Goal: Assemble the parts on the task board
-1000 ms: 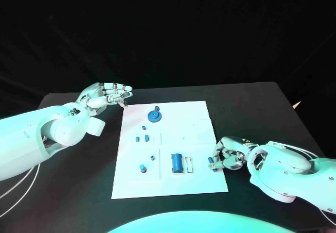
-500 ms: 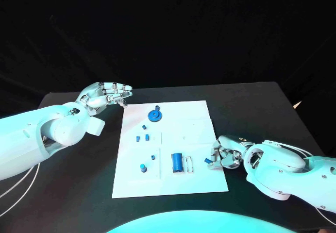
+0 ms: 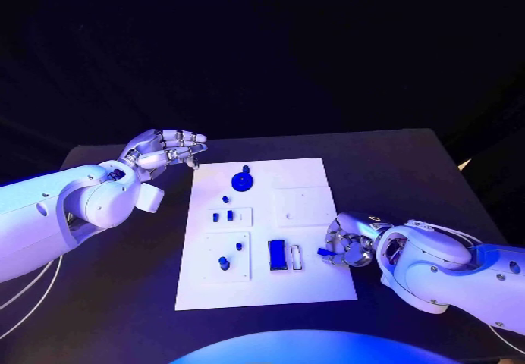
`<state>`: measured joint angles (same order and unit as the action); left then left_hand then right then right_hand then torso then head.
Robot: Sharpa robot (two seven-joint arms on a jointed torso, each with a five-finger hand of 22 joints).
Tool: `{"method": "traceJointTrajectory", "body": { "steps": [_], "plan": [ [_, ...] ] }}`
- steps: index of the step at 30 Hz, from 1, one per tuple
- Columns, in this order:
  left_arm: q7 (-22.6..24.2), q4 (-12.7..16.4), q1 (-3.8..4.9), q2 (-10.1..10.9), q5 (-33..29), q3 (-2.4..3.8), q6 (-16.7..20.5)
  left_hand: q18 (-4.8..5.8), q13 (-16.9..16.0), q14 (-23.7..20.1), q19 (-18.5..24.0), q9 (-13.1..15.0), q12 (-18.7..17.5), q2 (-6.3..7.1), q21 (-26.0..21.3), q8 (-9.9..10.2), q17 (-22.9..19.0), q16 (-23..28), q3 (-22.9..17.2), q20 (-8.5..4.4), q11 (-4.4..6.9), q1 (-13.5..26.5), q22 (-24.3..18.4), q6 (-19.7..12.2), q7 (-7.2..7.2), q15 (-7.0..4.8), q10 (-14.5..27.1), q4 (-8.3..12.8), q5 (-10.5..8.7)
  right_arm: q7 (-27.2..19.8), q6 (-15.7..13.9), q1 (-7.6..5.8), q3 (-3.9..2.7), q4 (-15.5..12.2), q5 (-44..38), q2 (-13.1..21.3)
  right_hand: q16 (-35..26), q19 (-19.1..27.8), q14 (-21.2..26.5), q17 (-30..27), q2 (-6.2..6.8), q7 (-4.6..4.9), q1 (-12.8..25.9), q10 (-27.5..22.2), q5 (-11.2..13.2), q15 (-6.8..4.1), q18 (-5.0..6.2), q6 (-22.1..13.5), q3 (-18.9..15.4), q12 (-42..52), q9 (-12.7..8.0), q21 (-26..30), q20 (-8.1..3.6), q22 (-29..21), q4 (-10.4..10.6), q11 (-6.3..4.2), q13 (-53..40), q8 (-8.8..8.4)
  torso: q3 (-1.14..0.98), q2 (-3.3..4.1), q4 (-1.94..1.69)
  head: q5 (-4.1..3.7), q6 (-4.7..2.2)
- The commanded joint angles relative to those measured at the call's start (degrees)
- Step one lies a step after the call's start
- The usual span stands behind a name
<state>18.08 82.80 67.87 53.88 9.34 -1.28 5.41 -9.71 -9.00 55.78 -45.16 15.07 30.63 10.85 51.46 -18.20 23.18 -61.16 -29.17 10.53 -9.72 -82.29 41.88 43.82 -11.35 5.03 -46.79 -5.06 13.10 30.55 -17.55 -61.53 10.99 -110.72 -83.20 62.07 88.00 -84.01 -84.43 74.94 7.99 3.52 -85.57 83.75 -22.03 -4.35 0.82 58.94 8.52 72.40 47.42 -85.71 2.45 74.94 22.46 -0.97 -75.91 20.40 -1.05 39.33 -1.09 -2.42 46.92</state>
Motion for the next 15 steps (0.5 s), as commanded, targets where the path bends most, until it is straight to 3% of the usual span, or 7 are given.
{"method": "traceJointTrajectory", "body": {
  "steps": [1,6,15],
  "plan": [
    [0.4,0.2,0.02,-0.1,-0.2,0.04,-0.6,-0.79,0.1,-0.3,0.0,-0.1,0.2,-0.02,-0.2,-0.2,-0.1,-0.2,0.0,0.28,0.03,0.6,-0.1,-0.2,-2.34,0.21,0.4,-0.2,-0.09,2.2,0.6,0.60,0.51,0.4,0.1,-0.1,0.0,-4.3,-4.7,11.3,2.35,-0.01,1.9,1.0,-1.2,0.07,-0.01,0.1,12.2,0.1,-14.4,-0.5,-0.35,14.0,-7.1,0.10,-5.6,0.77,0.00,-0.02,0.06,-0.04,-0.02],
    [0.3,0.1,0.02,-0.1,-0.2,0.04,-0.6,-0.79,0.1,-0.3,0.0,-0.1,0.2,-0.02,-0.2,-0.2,-0.1,-0.2,0.0,0.28,0.03,0.6,-0.1,-0.2,-2.34,0.21,0.4,-0.2,-0.09,1.9,-1.4,0.30,0.49,-0.3,2.3,-0.1,0.1,-4.5,-4.8,11.5,3.26,0.01,5.7,1.3,-2.2,0.07,-0.08,-0.6,16.8,0.4,-12.9,-0.8,-0.34,14.1,-7.7,0.11,-5.8,1.44,-0.02,0.00,0.03,-0.12,0.05],
    [0.2,0.1,0.02,-0.3,-0.2,0.04,-0.6,-0.79,0.1,-0.3,0.0,-0.1,0.2,-0.02,-0.2,-0.2,-0.1,-0.2,0.0,0.28,0.03,0.6,-0.1,-0.2,-2.34,0.21,0.4,-0.2,-0.09,0.5,-3.3,-1.31,0.45,-1.8,11.4,-1.0,0.1,-4.5,-4.8,11.5,2.87,0.13,8.2,1.4,-2.0,0.13,-0.09,-1.1,18.7,0.5,-12.3,-0.8,-0.31,14.1,-7.6,0.20,-5.9,1.44,0.01,0.01,0.01,-0.13,-0.04]
  ]
}}
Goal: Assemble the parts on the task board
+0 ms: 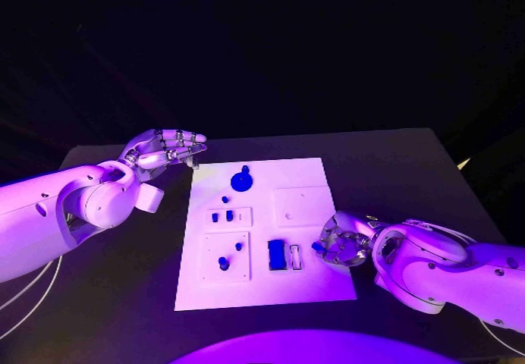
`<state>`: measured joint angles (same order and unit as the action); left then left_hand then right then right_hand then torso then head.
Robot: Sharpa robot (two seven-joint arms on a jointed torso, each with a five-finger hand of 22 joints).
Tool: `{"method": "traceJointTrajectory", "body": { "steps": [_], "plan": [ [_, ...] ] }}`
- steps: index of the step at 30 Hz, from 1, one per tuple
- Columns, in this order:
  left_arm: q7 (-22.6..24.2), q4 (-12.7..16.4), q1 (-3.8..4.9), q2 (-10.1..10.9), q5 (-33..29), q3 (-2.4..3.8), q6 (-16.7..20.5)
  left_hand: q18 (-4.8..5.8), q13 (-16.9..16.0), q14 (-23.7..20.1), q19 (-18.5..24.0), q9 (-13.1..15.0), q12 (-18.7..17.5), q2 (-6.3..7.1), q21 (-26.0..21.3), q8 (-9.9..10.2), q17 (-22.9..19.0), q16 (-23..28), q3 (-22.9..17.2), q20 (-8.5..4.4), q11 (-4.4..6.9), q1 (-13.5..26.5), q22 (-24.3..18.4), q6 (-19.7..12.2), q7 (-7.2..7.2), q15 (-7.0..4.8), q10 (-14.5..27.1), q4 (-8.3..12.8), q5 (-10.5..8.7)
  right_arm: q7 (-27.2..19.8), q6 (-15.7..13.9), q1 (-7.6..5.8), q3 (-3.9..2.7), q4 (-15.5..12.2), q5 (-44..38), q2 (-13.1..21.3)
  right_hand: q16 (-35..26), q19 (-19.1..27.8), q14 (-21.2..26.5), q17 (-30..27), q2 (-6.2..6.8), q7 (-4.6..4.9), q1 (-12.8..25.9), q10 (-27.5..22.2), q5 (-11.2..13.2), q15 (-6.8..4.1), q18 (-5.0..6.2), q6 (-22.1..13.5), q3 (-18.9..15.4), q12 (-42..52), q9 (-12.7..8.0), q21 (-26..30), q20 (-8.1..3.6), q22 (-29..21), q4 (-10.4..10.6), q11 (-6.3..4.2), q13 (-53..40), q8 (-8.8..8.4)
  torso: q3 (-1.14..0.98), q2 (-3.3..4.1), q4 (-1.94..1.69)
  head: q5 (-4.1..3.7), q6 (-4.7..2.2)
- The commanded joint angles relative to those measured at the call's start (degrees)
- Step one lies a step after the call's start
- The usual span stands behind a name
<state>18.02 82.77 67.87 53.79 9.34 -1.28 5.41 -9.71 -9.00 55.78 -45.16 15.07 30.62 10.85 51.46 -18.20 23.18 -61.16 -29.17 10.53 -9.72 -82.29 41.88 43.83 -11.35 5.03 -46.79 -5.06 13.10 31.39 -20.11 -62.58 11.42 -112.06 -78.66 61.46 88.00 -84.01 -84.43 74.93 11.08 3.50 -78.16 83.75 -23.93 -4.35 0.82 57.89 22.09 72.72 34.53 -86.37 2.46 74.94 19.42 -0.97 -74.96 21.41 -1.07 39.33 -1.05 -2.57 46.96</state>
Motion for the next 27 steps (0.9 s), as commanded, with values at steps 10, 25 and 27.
{"method": "traceJointTrajectory", "body": {
  "steps": [10,25,27],
  "plan": [
    [0.1,0.1,0.03,-0.3,-0.2,0.04,-0.9,-0.79,0.1,-0.3,0.0,-0.1,0.3,-0.09,-0.3,-0.3,-0.1,-0.2,0.0,0.28,0.01,0.6,-0.1,-0.3,-2.36,0.22,0.5,-0.2,-0.07,-0.9,0.0,-0.71,0.01,-0.2,14.9,-2.7,0.0,-4.3,-4.7,11.3,-0.01,0.26,2.8,1.3,0.5,0.24,0.00,-0.3,5.8,0.0,0.9,0.2,-0.23,14.0,-4.6,0.33,-6.8,0.43,0.05,0.03,-0.06,0.14,-0.01],
    [-0.1,0.2,0.03,-0.3,0.0,0.04,-1.2,-0.79,0.1,-0.3,0.0,-0.1,0.3,-0.14,-0.3,-0.4,-0.1,-0.2,-0.1,0.28,0.00,0.6,-0.1,-0.3,-2.37,0.23,0.5,-0.2,-0.05,0.0,0.9,-0.69,0.01,1.5,16.1,-5.3,-0.1,-4.2,-4.7,11.2,0.91,0.30,9.2,1.4,6.1,0.35,0.08,0.2,5.6,0.1,1.5,0.6,-0.08,13.9,-3.5,0.42,-6.9,0.36,-0.03,0.03,0.03,0.26,-0.03],
    [-0.1,0.2,0.03,-0.3,0.0,0.04,-1.3,-0.79,0.1,-0.3,0.0,-0.1,0.3,-0.14,-0.3,-0.4,-0.1,-0.2,-0.1,0.28,0.00,0.6,-0.1,-0.3,-2.37,0.23,0.5,-0.2,-0.05,0.0,0.3,-0.69,0.01,1.5,16.0,-5.5,0.0,-4.2,-4.7,11.3,0.86,0.30,10.5,1.4,7.2,0.36,0.05,0.4,5.3,0.2,1.5,0.5,-0.07,13.9,-3.1,0.44,-7.0,0.33,-0.05,0.02,0.03,0.29,-0.02]
  ]
}}
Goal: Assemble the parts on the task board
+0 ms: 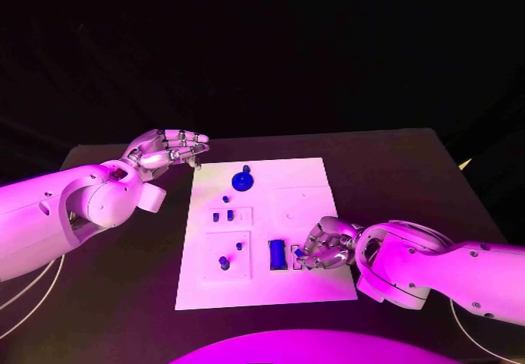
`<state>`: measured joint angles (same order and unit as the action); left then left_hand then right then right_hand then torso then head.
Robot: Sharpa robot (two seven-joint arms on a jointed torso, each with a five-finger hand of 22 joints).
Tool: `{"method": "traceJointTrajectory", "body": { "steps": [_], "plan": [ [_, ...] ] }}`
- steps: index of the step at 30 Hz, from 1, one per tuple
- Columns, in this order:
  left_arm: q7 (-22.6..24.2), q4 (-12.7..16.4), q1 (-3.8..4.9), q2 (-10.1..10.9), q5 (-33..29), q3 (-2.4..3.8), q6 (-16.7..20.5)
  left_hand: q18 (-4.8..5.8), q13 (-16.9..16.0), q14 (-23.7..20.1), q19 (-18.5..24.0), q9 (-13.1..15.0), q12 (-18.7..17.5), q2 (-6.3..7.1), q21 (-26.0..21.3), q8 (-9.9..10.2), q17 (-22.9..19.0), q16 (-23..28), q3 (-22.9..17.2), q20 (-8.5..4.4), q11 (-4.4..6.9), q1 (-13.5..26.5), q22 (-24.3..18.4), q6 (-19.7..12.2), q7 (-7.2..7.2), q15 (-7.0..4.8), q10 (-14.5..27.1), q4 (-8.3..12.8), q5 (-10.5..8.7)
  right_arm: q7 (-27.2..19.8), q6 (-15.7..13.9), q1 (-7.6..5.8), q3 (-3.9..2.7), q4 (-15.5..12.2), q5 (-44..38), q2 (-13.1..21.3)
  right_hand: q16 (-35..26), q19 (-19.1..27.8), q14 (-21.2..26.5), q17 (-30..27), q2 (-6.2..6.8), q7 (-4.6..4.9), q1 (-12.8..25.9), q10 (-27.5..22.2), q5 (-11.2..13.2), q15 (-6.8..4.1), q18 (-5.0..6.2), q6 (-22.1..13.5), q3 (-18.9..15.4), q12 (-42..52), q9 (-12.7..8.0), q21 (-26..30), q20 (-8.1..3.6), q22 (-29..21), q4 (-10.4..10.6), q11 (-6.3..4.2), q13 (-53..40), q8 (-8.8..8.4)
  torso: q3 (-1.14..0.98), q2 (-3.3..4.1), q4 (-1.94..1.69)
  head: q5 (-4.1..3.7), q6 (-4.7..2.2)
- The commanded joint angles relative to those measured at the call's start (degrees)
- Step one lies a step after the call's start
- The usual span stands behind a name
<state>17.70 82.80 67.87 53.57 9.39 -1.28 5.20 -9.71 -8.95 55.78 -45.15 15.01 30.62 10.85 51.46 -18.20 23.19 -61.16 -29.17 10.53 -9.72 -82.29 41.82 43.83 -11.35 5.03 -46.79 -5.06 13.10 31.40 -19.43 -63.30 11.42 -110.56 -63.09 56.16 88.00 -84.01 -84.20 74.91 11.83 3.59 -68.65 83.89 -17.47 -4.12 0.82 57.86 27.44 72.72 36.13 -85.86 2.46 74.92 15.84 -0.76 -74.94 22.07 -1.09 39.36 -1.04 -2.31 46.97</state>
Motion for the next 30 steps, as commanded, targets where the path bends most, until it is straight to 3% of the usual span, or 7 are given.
{"method": "traceJointTrajectory", "body": {
  "steps": [1,5,23,24,25,26,30],
  "plan": [
    [0.2,0.2,0.03,-0.1,0.0,0.04,-1.1,-0.79,0.1,-0.3,-0.1,-0.1,0.3,-0.14,-0.3,-0.4,-0.1,-0.2,-0.1,0.29,0.00,0.6,-0.1,-0.3,-2.36,0.23,0.5,-0.2,-0.06,0.0,-0.6,0.04,0.01,0.0,0.3,-0.3,0.0,-4.2,-5.0,11.3,0.08,0.22,1.3,1.3,1.0,0.13,0.06,0.4,-0.1,0.2,-0.1,0.0,-0.07,13.9,0.5,0.23,-7.1,-0.35,-0.03,-0.03,0.00,0.02,-0.03],
    [0.1,0.2,0.03,-0.1,0.0,0.04,-1.1,-0.79,0.1,-0.3,-0.1,-0.1,0.3,-0.14,-0.3,-0.4,-0.1,-0.2,-0.1,0.29,0.00,0.6,-0.1,-0.3,-2.36,0.23,0.5,-0.2,-0.06,-0.1,-1.2,0.04,0.01,0.0,0.2,-0.6,0.0,-4.3,-5.0,11.4,-0.01,0.21,3.3,1.4,3.3,0.14,0.03,0.7,-0.7,0.3,0.0,-0.2,-0.06,14.0,0.7,0.25,-7.1,-0.45,-0.01,-0.02,-0.01,0.00,-0.06],
    [-0.2,0.2,0.03,0.0,0.1,0.04,-1.3,-0.78,0.1,-0.3,-0.1,-0.1,0.4,-0.22,-0.4,-0.5,-0.1,-0.2,-0.1,0.29,-0.02,0.7,-0.1,-0.4,-2.39,0.25,0.6,-0.3,-0.03,-0.2,-1.2,0.06,0.00,0.9,0.1,-1.5,0.0,-4.3,-5.0,11.3,-0.91,0.16,9.0,1.4,8.1,0.14,0.04,1.2,-2.7,0.4,0.1,-0.1,-0.04,13.9,0.8,0.24,-7.2,-0.71,0.03,-0.02,-0.04,0.28,0.04],
    [-0.2,0.2,0.03,0.0,0.1,0.04,-1.3,-0.78,0.1,-0.3,-0.1,-0.1,0.4,-0.22,-0.4,-0.5,-0.1,-0.2,-0.1,0.29,-0.02,0.7,-0.1,-0.4,-2.39,0.25,0.6,-0.3,-0.03,-0.2,-1.2,0.06,0.00,0.9,0.0,-1.5,0.1,-4.3,-5.0,11.4,-0.82,0.15,9.4,1.4,7.5,0.12,0.04,1.2,-3.1,0.4,0.2,-0.1,-0.05,13.9,0.7,0.23,-7.2,-0.72,0.03,-0.03,-0.03,0.30,0.05],
    [-0.2,0.2,0.03,0.1,0.1,0.04,-1.3,-0.78,0.1,-0.3,-0.1,-0.1,0.4,-0.22,-0.4,-0.5,-0.1,-0.2,-0.1,0.29,-0.02,0.7,-0.1,-0.4,-2.39,0.25,0.6,-0.3,-0.03,-0.3,-1.1,0.07,0.00,1.0,0.0,-1.6,0.0,-4.2,-5.0,11.3,-0.33,0.10,10.2,1.4,2.9,0.07,0.06,1.2,-4.2,0.4,0.3,0.0,-0.13,13.9,0.7,0.17,-7.2,-0.71,0.03,-0.03,-0.03,0.30,0.05],
    [-0.2,0.2,0.03,0.1,0.1,0.04,-1.3,-0.78,0.1,-0.3,-0.1,-0.1,0.4,-0.22,-0.4,-0.5,-0.1,-0.2,-0.1,0.29,-0.02,0.7,-0.1,-0.4,-2.39,0.25,0.6,-0.3,-0.03,-0.3,-1.1,0.08,0.00,1.0,0.0,-1.7,0.0,-4.2,-5.0,11.4,-0.26,0.09,10.5,1.4,1.0,0.05,0.07,1.1,-5.1,0.3,0.5,0.0,-0.15,13.9,0.7,0.14,-7.2,-0.70,0.03,-0.03,-0.03,0.30,0.05],
    [-0.3,0.2,0.03,0.1,0.1,0.04,-1.3,-0.78,0.1,-0.3,-0.1,-0.1,0.4,-0.22,-0.4,-0.5,-0.1,-0.2,-0.1,0.29,-0.02,0.7,-0.1,-0.4,-2.39,0.25,0.6,-0.3,-0.03,-0.4,-0.9,0.09,0.00,1.1,0.0,-1.8,0.0,-4.2,-5.0,11.3,-0.15,0.07,10.7,1.4,1.1,0.04,0.07,1.1,-5.8,0.2,0.5,0.0,-0.16,13.9,0.7,0.16,-7.2,-0.71,0.01,-0.02,-0.02,0.42,0.14]
  ]
}}
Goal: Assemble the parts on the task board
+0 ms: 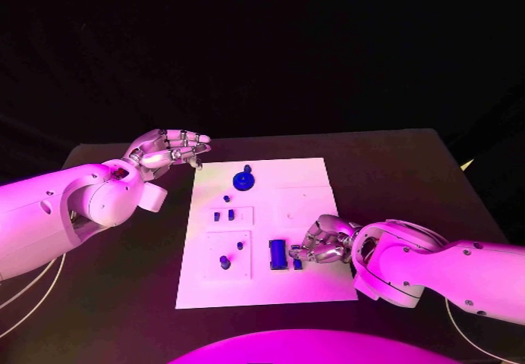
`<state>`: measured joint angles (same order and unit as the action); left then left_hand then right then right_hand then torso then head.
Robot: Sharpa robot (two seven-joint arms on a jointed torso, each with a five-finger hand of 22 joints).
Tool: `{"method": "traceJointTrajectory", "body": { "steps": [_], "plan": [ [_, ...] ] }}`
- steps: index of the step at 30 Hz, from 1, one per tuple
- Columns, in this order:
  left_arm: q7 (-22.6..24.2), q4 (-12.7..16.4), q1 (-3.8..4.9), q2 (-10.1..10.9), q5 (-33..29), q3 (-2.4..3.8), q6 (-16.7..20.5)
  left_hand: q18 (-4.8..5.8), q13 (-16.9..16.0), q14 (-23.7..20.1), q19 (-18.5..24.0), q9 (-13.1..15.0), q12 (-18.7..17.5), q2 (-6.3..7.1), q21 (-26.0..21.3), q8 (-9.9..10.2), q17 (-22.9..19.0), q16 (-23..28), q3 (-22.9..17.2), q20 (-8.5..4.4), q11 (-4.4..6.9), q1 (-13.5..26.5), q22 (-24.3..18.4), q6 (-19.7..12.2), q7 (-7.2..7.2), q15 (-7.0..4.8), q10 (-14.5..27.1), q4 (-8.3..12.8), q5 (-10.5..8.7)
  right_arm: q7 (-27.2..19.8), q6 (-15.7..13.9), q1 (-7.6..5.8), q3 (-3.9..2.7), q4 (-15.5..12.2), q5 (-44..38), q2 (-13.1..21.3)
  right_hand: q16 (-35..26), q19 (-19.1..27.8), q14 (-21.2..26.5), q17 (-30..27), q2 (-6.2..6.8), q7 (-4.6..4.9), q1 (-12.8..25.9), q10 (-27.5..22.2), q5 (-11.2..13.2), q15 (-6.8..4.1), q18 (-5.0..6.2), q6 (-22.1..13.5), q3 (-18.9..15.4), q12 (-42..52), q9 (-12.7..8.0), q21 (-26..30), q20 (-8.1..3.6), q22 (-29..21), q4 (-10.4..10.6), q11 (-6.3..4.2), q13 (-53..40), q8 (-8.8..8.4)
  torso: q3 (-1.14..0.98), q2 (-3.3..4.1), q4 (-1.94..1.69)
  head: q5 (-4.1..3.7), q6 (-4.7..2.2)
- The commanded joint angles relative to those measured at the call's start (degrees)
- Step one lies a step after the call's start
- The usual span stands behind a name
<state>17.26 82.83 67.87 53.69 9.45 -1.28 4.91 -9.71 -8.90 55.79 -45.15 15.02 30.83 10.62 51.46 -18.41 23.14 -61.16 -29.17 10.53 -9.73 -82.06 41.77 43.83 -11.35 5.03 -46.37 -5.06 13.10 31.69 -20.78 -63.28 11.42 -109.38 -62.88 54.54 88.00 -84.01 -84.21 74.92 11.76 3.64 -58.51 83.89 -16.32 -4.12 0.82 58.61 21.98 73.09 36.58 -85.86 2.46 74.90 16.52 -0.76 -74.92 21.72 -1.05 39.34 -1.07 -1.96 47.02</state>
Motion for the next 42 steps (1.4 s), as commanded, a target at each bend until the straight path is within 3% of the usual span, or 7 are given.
{"method": "traceJointTrajectory", "body": {
  "steps": [1,6,10,17,29,42],
  "plan": [
    [0.2,0.2,0.03,0.0,0.0,0.04,-1.0,-0.78,0.1,-0.3,-0.1,-0.1,0.2,0.01,-0.4,-0.2,-0.1,-0.2,-0.1,0.29,-0.01,0.5,-0.1,-0.4,-2.39,0.25,0.2,-0.3,-0.03,-0.8,0.5,0.07,0.00,-0.1,-0.2,-0.1,0.0,-4.2,-5.0,11.4,-0.05,0.01,0.6,1.4,0.0,0.04,0.07,0.4,-0.5,-0.1,0.1,0.1,-0.16,13.9,0.0,0.15,-7.2,-0.36,-0.03,0.00,0.01,0.08,0.09],
    [0.1,0.2,0.03,0.0,0.1,0.04,-0.9,-0.78,0.1,-0.3,-0.1,-0.1,0.2,0.01,-0.4,-0.2,-0.1,-0.2,-0.1,0.29,-0.01,0.5,-0.1,-0.4,-2.39,0.25,0.2,-0.3,-0.03,-1.4,1.8,0.08,0.01,-0.4,-0.2,0.6,0.0,-4.2,-5.0,11.4,0.25,-0.03,-2.2,1.4,1.4,0.01,0.06,0.3,-1.6,-0.1,0.3,0.0,-0.20,13.9,-1.0,0.11,-7.2,-0.41,-0.01,-0.02,0.02,0.13,0.08],
    [0.1,0.2,0.03,0.1,0.2,0.04,-0.9,-0.77,0.1,-0.3,-0.1,-0.1,0.2,-0.03,-0.4,-0.3,-0.1,-0.3,-0.1,0.31,-0.03,0.6,-0.1,-0.4,-2.41,0.27,0.3,-0.4,-0.03,-2.2,3.0,0.12,0.01,-0.9,-0.2,1.5,0.0,-4.2,-5.0,11.4,0.56,0.05,-5.0,1.4,4.8,0.06,0.08,0.2,-2.9,-0.2,0.4,0.1,-0.16,13.9,-1.4,0.16,-7.2,-0.61,0.00,-0.05,0.03,0.23,0.03],
    [0.1,0.1,0.03,0.1,0.5,0.04,-0.8,-0.77,0.1,-0.3,-0.1,-0.1,0.2,-0.03,-0.4,-0.3,-0.1,-0.3,-0.1,0.31,-0.03,0.6,-0.1,-0.4,-2.41,0.27,0.3,-0.4,-0.03,-3.0,4.6,0.37,0.03,-2.2,-0.3,3.2,0.0,-4.2,-5.0,11.4,0.79,0.11,-6.3,1.3,7.5,0.11,0.06,0.3,-4.4,-0.3,0.4,0.0,-0.10,13.9,-1.1,0.22,-7.2,-0.81,-0.04,-0.03,0.07,0.25,0.02],
    [0.1,0.1,0.03,0.1,0.5,0.04,-0.8,-0.77,0.1,-0.3,-0.1,-0.1,0.2,-0.03,-0.4,-0.3,-0.1,-0.3,-0.1,0.31,-0.03,0.6,-0.1,-0.4,-2.41,0.27,0.3,-0.4,-0.03,-3.3,5.7,0.62,0.04,-2.4,-0.7,3.4,0.1,-4.2,-5.0,11.4,0.81,0.10,-6.5,1.3,8.0,0.12,0.06,0.3,-4.8,-0.2,0.4,0.0,-0.10,13.9,-0.9,0.23,-7.3,-0.85,-0.02,0.00,0.01,0.15,0.10],
    [0.0,0.0,0.03,0.1,0.8,0.03,-1.0,-0.77,0.1,-0.3,-0.1,-0.1,0.2,-0.03,-0.4,-0.3,-0.1,-0.3,-0.1,0.31,-0.03,0.6,-0.1,-0.4,-2.41,0.27,0.3,-0.4,-0.03,-2.7,5.0,0.92,0.03,0.7,-2.1,1.2,0.2,-4.3,-5.0,11.6,-0.31,0.02,-7.2,1.4,7.9,0.08,0.02,0.6,-5.0,0.0,0.4,-0.2,-0.11,14.0,-0.4,0.15,-7.4,-0.81,-0.02,0.01,-0.04,0.23,0.11]
  ]
}}
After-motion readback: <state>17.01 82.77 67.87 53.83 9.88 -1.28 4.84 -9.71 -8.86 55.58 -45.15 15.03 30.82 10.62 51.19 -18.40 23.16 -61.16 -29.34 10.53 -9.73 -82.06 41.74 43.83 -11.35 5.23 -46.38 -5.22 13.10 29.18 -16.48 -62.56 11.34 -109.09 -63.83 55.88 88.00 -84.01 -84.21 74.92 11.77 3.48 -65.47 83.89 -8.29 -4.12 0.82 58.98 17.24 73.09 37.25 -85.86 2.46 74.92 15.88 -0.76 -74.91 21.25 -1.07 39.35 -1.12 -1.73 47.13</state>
